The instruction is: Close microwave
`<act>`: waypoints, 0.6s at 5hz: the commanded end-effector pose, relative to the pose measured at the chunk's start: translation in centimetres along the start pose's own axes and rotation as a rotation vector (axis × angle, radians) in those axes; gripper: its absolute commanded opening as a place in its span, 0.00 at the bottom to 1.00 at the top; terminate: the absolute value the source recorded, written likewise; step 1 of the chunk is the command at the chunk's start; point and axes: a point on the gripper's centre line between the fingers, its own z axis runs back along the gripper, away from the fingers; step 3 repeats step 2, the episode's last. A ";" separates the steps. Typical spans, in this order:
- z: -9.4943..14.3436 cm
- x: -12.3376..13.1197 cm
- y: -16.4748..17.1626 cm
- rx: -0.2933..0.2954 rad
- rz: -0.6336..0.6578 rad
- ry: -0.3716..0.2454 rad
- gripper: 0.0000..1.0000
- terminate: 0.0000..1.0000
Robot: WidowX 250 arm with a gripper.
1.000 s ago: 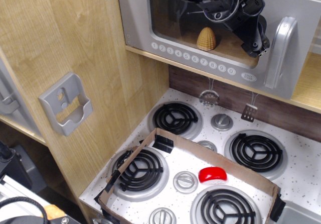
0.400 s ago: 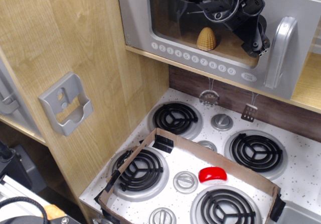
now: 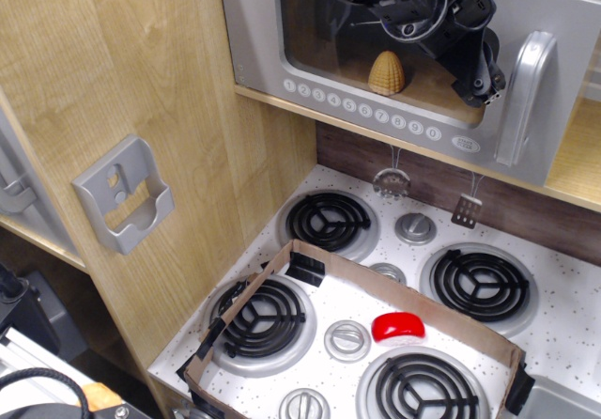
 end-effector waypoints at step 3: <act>1.6 1.8 0.1 0.022 -0.015 -0.032 1.00 1.00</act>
